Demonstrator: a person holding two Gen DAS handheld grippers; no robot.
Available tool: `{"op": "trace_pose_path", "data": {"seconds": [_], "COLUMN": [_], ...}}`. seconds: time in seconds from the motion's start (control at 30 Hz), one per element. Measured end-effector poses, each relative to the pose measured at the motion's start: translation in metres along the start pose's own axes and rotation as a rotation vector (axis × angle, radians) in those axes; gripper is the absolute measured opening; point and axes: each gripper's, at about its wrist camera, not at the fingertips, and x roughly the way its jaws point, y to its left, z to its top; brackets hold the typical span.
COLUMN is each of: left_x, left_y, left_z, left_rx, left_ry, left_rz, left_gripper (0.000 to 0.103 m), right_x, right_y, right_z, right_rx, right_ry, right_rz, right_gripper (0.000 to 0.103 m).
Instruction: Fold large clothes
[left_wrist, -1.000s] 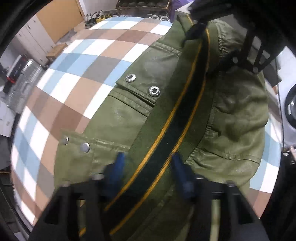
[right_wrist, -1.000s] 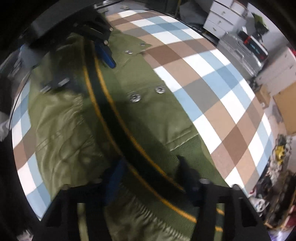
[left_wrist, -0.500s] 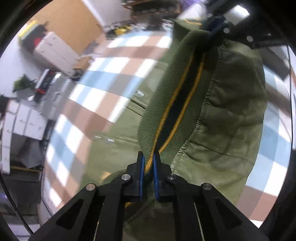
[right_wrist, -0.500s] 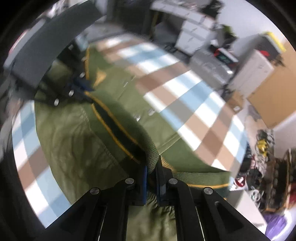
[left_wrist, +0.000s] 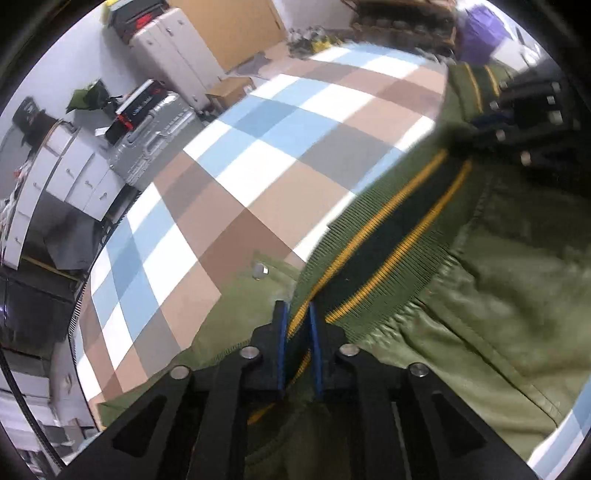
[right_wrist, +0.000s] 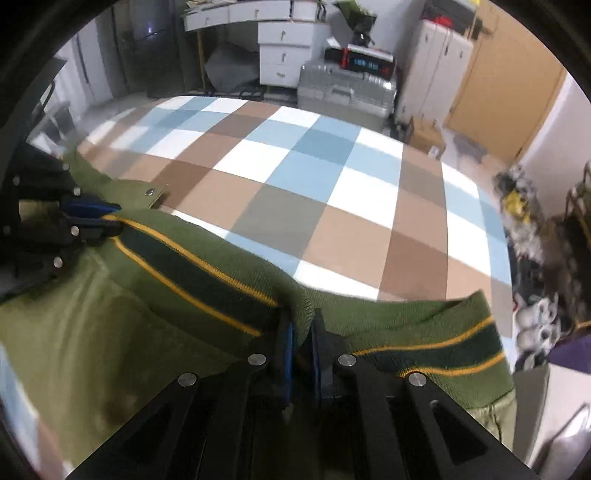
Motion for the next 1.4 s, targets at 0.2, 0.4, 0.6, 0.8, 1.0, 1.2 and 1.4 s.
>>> {"op": "trace_pose_path", "data": {"seconds": [0.2, 0.4, 0.6, 0.8, 1.0, 1.2, 1.4], "left_x": [-0.059, -0.125, -0.094, -0.048, -0.076, -0.123, -0.079], "left_y": [0.052, 0.075, 0.036, 0.068, 0.073, 0.084, 0.108], "left_z": [-0.02, -0.101, -0.13, -0.145, -0.161, -0.221, -0.246], "left_rx": [-0.178, -0.296, -0.242, -0.494, -0.526, -0.637, -0.769], "left_ry": [-0.013, -0.097, -0.071, -0.032, -0.013, -0.124, -0.028], "left_rz": [0.105, 0.065, 0.114, 0.117, 0.172, 0.105, -0.015], "left_gripper": [0.036, 0.038, 0.058, 0.092, 0.101, 0.101, 0.101], "right_x": [-0.024, -0.107, -0.13, -0.049, -0.075, -0.157, -0.124], "right_y": [-0.008, -0.004, 0.025, 0.009, 0.025, -0.006, -0.058], "right_z": [-0.001, -0.029, -0.056, -0.074, -0.074, -0.134, -0.157], "right_rx": [0.029, 0.065, 0.053, 0.144, 0.147, 0.287, 0.439], "right_ry": [-0.017, -0.244, -0.253, -0.056, -0.087, -0.299, -0.16], "right_rz": [-0.03, -0.112, -0.114, -0.13, -0.197, -0.197, -0.123], "right_gripper": [0.035, 0.082, 0.093, 0.097, 0.096, 0.103, 0.102]}}
